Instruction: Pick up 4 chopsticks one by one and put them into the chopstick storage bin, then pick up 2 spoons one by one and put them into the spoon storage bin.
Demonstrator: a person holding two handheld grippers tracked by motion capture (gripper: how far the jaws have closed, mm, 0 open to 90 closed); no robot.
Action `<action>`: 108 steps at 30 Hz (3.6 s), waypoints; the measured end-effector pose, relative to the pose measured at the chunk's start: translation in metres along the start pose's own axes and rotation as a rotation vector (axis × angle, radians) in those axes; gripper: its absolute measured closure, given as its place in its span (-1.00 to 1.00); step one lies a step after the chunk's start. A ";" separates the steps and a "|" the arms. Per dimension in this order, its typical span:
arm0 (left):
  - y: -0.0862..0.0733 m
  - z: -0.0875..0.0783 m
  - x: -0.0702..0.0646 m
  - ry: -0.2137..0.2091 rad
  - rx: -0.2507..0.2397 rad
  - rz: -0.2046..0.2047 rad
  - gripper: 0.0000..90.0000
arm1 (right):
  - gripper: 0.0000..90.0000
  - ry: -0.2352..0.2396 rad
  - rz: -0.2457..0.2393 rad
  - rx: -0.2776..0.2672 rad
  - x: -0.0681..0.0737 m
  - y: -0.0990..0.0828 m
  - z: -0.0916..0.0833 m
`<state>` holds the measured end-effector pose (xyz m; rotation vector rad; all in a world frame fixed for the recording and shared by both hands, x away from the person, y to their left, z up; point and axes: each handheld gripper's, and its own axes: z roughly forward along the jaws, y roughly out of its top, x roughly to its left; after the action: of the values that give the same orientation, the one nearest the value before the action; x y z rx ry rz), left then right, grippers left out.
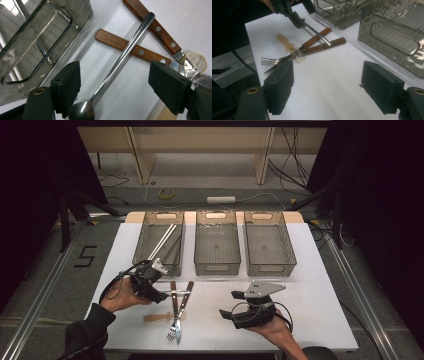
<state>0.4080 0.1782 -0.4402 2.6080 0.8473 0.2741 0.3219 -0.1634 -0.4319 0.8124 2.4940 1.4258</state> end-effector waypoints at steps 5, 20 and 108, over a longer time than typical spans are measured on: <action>0.000 0.004 0.000 0.004 0.014 0.009 -0.42 | -0.39 -0.002 0.006 0.000 -0.001 0.000 -0.001; -0.002 0.020 0.002 0.012 0.063 0.063 -0.25 | -0.39 -0.003 0.011 0.002 -0.001 -0.001 -0.001; 0.037 -0.039 0.011 -0.138 -0.323 -0.125 0.89 | -0.39 -0.027 0.020 0.000 -0.001 -0.002 -0.004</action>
<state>0.4244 0.1684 -0.3889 2.2379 0.8377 0.1764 0.3205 -0.1677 -0.4311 0.8531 2.4726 1.4110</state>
